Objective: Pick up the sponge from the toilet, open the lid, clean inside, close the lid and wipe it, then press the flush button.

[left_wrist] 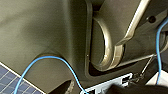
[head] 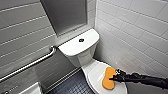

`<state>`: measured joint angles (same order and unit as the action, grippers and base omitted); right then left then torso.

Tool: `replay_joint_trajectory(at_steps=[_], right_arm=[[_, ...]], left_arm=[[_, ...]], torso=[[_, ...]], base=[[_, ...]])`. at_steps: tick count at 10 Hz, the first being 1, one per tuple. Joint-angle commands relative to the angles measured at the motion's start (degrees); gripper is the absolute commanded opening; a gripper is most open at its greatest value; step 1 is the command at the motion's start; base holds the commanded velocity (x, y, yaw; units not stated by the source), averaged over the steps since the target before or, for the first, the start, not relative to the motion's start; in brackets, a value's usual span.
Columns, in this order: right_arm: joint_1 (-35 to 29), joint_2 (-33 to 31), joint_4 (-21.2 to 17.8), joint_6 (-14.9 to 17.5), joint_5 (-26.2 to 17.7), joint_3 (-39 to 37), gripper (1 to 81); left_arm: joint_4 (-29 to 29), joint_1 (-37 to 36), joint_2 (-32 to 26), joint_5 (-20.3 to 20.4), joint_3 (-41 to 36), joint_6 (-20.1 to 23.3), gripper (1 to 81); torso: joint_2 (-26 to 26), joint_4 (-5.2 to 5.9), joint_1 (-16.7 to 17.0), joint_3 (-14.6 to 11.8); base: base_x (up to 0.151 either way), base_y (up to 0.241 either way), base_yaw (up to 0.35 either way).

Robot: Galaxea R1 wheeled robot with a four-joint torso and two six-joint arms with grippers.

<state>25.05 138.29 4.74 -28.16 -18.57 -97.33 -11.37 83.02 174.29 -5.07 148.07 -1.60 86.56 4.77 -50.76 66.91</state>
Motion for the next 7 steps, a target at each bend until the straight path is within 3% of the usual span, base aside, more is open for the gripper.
replay_joint_trajectory(at_steps=[1, 2, 4, 7], right_arm=[[-8.47, -1.06, -0.88, -1.19, -1.48, 0.93, 1.0], [-9.09, -0.54, -0.79, -2.42, -1.30, 0.49, 1.0], [-9.62, 3.50, -0.61, -4.36, -1.12, -1.35, 1.0], [-12.07, 12.47, -0.79, -6.11, -1.74, -11.45, 1.0]], left_arm=[[0.21, 1.67, 0.10, -5.21, -0.58, 0.01, 81.1], [0.21, 1.76, 0.10, -5.21, -0.58, 0.01, 81.1], [0.21, 1.76, 0.27, -5.21, -0.58, 0.01, 81.1], [0.21, 1.93, 0.19, -5.21, -0.41, 0.01, 81.1]], torso=[[-0.05, 0.00, 0.02, 4.58], [0.41, 0.00, -0.24, 0.59], [0.87, 0.00, -0.57, 1.62], [0.87, 0.00, -0.61, 1.68]], base=[[0.000, 0.000, 0.000], [0.000, 0.000, 0.000], [0.000, 0.000, 0.000], [0.000, 0.000, 0.000]])
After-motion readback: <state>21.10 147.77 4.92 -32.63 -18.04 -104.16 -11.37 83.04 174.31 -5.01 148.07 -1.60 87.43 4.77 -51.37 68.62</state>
